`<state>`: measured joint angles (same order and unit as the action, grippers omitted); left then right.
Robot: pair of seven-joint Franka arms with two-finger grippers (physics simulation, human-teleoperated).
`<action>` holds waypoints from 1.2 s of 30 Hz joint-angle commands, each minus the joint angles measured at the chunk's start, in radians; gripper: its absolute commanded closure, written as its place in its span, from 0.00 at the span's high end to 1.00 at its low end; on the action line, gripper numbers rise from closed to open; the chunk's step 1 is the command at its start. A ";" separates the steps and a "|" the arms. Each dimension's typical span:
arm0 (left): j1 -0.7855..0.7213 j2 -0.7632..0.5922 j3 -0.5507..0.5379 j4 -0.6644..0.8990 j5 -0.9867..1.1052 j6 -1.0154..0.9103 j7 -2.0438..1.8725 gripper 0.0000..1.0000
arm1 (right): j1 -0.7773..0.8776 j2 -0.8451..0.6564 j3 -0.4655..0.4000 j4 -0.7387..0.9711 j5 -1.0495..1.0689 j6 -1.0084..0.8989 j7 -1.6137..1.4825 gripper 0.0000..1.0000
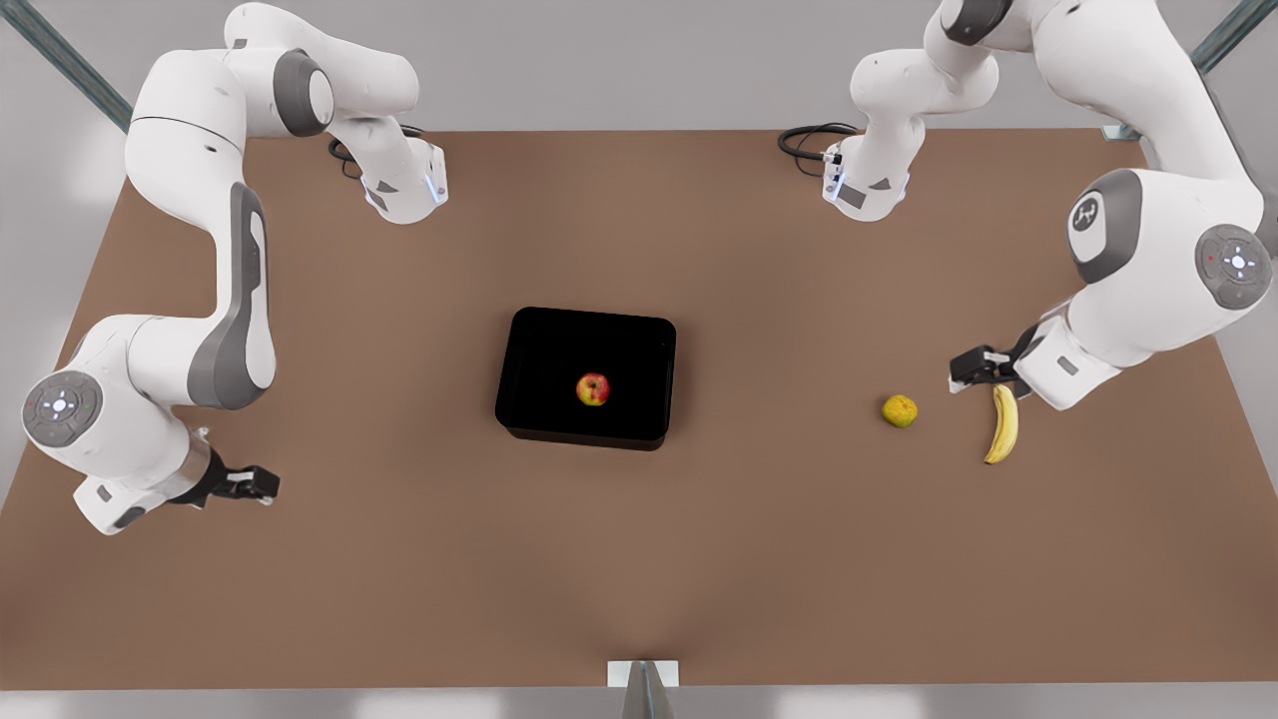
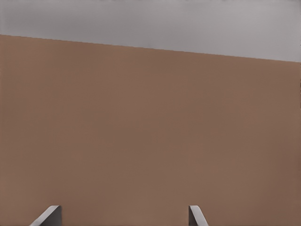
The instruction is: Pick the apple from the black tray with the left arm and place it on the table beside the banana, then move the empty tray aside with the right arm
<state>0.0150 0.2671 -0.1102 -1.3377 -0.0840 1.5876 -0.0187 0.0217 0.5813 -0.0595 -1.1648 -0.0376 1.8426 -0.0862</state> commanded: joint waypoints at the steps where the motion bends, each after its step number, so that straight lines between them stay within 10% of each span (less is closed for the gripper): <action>1: -0.015 -0.002 -0.002 -0.003 0.009 0.052 0.036 1.00 | 0.001 -0.001 0.000 0.001 -0.001 0.061 -0.056 1.00; 9: -0.499 0.056 -0.074 0.008 0.130 0.166 -0.383 1.00 | 0.000 0.000 0.001 0.001 -0.001 0.063 -0.056 1.00; 16: -0.826 0.503 -0.069 0.281 0.314 0.302 -1.041 1.00 | 0.001 0.000 0.001 0.001 -0.001 0.061 -0.056 1.00; 36: -0.848 0.733 -0.062 0.201 0.428 0.664 -1.265 1.00 | 0.001 0.000 0.001 -0.001 -0.004 0.061 -0.056 1.00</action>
<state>-0.8323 1.0009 -0.1718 -1.1375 0.3370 2.1773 -0.9461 0.0230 0.5828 -0.0582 -1.1664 -0.0420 1.9044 -0.1335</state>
